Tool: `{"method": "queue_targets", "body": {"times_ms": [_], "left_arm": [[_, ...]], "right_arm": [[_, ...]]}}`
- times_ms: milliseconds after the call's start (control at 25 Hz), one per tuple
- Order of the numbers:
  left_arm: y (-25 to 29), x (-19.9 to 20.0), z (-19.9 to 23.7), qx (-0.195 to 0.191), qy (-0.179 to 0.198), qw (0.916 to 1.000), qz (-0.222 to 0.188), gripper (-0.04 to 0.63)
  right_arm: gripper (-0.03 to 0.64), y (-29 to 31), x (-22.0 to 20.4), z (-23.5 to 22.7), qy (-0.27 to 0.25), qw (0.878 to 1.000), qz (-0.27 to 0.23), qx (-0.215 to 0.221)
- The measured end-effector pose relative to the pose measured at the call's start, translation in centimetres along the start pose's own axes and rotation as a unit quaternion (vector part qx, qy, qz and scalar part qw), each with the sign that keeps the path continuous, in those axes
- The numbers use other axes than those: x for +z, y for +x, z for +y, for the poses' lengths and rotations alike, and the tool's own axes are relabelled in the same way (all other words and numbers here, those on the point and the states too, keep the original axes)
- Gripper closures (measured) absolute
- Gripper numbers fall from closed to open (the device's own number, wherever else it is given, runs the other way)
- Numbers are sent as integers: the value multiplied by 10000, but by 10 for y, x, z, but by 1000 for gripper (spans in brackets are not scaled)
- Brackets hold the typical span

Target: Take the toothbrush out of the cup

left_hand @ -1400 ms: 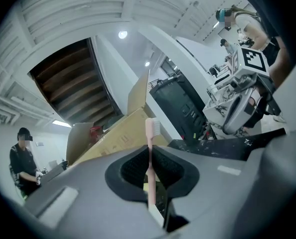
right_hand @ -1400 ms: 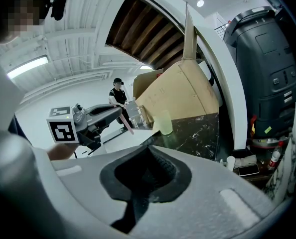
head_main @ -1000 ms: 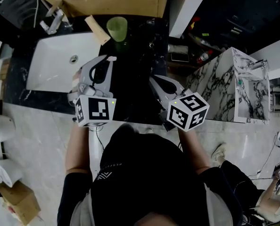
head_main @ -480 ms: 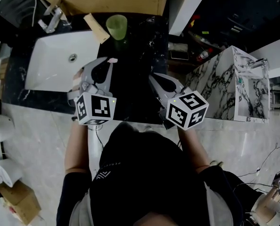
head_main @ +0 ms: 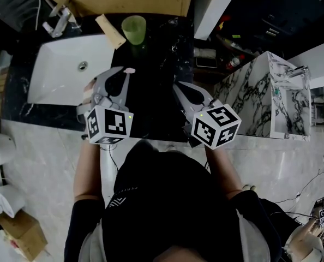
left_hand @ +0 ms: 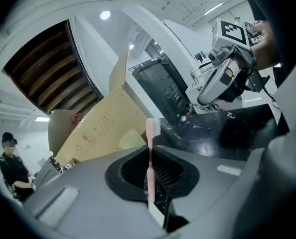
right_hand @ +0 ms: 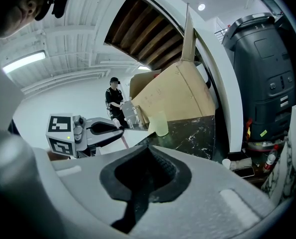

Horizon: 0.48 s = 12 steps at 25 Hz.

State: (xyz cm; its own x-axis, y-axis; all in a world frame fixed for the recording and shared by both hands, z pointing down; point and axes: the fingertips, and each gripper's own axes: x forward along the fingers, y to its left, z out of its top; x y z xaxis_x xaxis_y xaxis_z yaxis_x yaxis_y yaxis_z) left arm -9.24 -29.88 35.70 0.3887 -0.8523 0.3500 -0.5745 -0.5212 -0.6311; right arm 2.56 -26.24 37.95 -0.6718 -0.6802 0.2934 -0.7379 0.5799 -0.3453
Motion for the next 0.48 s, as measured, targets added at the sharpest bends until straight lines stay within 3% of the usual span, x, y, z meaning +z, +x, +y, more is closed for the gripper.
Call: {"method": "queue_targets", "body": {"times_ms": [480], "left_arm": [[-2, 0, 2, 77, -2, 10000, -38, 555]], "right_arm": [[614, 1, 0, 1, -32, 10000, 13, 5]]}}
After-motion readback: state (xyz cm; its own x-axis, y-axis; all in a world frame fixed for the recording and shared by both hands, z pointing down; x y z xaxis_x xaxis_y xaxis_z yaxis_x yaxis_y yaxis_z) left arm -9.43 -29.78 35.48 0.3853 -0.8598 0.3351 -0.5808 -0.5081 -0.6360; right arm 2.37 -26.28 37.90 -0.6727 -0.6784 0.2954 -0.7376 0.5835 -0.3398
